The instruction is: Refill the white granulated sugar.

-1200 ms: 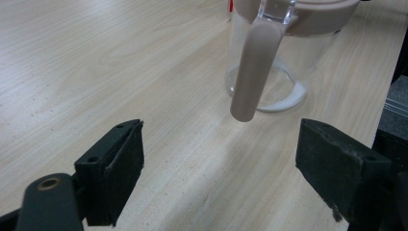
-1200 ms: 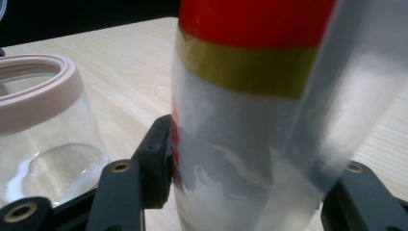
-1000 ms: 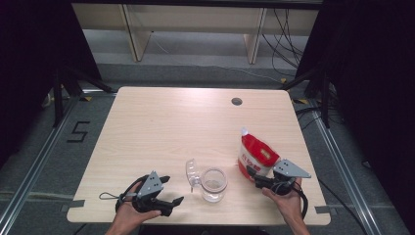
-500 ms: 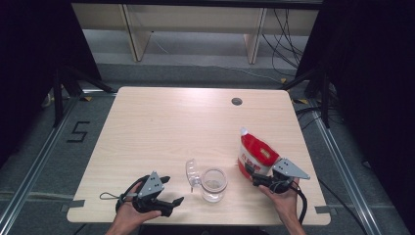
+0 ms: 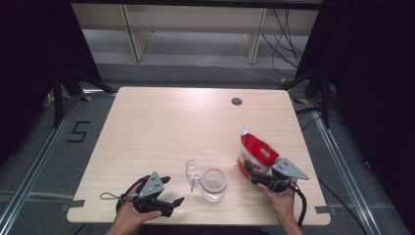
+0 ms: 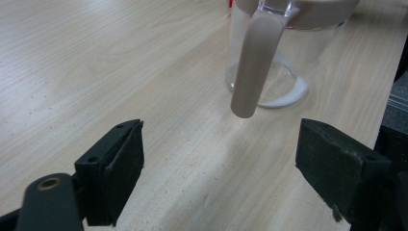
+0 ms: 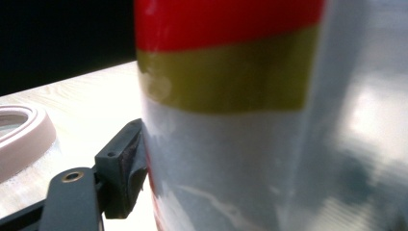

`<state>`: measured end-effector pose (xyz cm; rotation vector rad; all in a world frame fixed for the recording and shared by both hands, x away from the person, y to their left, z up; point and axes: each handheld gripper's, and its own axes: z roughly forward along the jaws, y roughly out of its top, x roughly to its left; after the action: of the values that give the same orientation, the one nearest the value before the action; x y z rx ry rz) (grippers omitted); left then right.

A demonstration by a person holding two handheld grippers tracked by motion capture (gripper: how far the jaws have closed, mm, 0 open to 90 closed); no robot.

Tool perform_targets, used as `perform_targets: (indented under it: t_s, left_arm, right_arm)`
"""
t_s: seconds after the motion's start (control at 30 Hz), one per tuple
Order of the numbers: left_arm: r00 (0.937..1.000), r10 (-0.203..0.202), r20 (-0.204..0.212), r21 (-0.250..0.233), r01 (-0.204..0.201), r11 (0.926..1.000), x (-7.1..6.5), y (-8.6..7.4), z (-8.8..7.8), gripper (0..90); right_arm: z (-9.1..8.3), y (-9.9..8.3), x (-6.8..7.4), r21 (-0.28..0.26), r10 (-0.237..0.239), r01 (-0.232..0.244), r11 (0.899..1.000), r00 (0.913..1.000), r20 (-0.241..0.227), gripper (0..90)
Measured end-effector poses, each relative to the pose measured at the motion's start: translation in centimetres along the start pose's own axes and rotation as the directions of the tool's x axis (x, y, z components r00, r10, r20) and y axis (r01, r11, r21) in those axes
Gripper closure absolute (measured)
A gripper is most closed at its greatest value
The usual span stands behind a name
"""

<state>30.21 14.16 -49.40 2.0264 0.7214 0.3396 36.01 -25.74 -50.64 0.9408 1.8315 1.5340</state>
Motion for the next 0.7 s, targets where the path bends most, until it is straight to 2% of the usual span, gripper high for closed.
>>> perform_targets:
  t_s: [0.03,0.07,0.1,0.17,0.3,0.33,0.43,0.5,0.67,0.7]
  left_arm:
    - [1.0000,0.000,0.000,0.000,0.000,1.0000,0.00,0.00,0.00,17.0]
    - [1.0000,0.000,0.001,-0.002,0.000,1.0000,-0.01,0.00,0.00,17.0]
    - [1.0000,0.005,-0.001,-0.002,-0.005,1.0000,0.02,0.01,-0.01,17.0]
    - [1.0000,0.001,-0.001,0.007,-0.001,1.0000,0.00,0.02,-0.06,17.0]
    - [1.0000,0.004,0.000,-0.002,-0.004,1.0000,0.01,0.00,0.00,17.0]
    - [1.0000,0.005,0.002,-0.001,-0.005,1.0000,0.01,0.00,0.01,17.0]
    - [0.9999,0.006,0.010,0.005,-0.006,1.0000,0.05,-0.01,0.01,17.0]
    - [0.9999,0.005,0.012,0.007,-0.005,1.0000,0.06,0.00,0.00,17.0]
    - [0.9999,-0.005,0.010,0.012,0.005,0.9999,0.06,-0.01,-0.01,17.0]
    - [0.9999,-0.012,0.007,0.004,0.012,0.9999,-0.02,-0.05,0.08,17.0]
  right_arm:
    - [0.11,-0.04,0.02,0.000,0.013,-0.013,1.000,0.9999,-0.007,25.3]
    - [0.03,-0.05,0.22,0.005,0.045,-0.045,0.999,0.9990,-0.002,25.6]
    - [0.19,-0.10,0.05,-0.022,0.024,-0.024,0.999,0.9997,-0.005,26.3]
    - [0.13,-0.06,0.04,-0.004,0.026,-0.026,1.000,0.9995,-0.018,27.1]
    - [0.18,-0.07,0.15,-0.017,0.041,-0.042,0.999,0.9989,-0.023,28.4]
    - [0.28,-0.08,-0.05,-0.025,0.020,-0.021,0.999,0.9993,-0.030,28.4]
    - [0.30,-0.08,-0.11,-0.023,0.014,-0.015,1.000,0.9996,-0.025,28.5]
    - [0.19,-0.08,-0.03,-0.017,0.030,-0.030,0.999,0.9993,-0.020,28.5]
    - [0.22,-0.09,-0.11,-0.021,0.034,-0.035,0.999,0.9991,-0.026,32.4]
    - [0.44,-0.16,-0.15,-0.051,0.034,-0.036,0.998,0.9986,-0.041,32.5]
